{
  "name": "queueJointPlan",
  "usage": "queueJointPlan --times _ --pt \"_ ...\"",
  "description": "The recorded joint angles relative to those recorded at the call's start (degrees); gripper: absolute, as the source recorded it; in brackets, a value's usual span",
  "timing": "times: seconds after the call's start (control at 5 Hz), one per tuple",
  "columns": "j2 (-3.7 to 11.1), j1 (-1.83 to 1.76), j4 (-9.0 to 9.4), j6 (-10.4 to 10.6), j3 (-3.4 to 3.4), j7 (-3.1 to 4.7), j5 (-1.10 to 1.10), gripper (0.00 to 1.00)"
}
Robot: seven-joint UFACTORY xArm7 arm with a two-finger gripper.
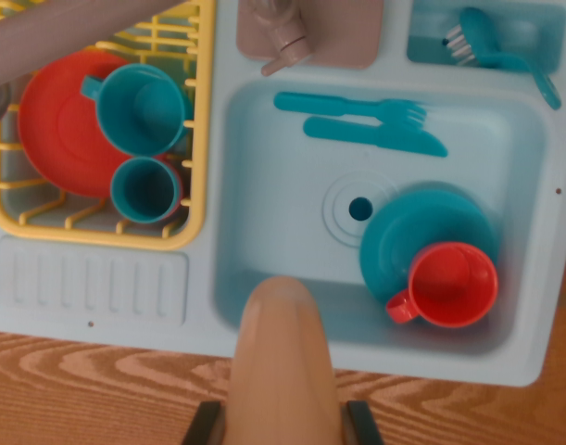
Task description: Pick detergent from the sink
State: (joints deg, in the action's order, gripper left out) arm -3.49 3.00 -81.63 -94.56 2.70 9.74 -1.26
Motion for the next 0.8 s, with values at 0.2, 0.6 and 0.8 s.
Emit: queueJointPlan --times 0.2,0.6,0.8 --pt "-0.21 0.00 -0.63 -0.83 0.00 -0.03 0.02 1.00" --pt "-0.34 0.00 -1.04 -1.38 0.00 -0.05 0.03 1.00" --pt "-0.34 0.00 -1.04 -1.38 0.00 -0.05 0.03 1.00"
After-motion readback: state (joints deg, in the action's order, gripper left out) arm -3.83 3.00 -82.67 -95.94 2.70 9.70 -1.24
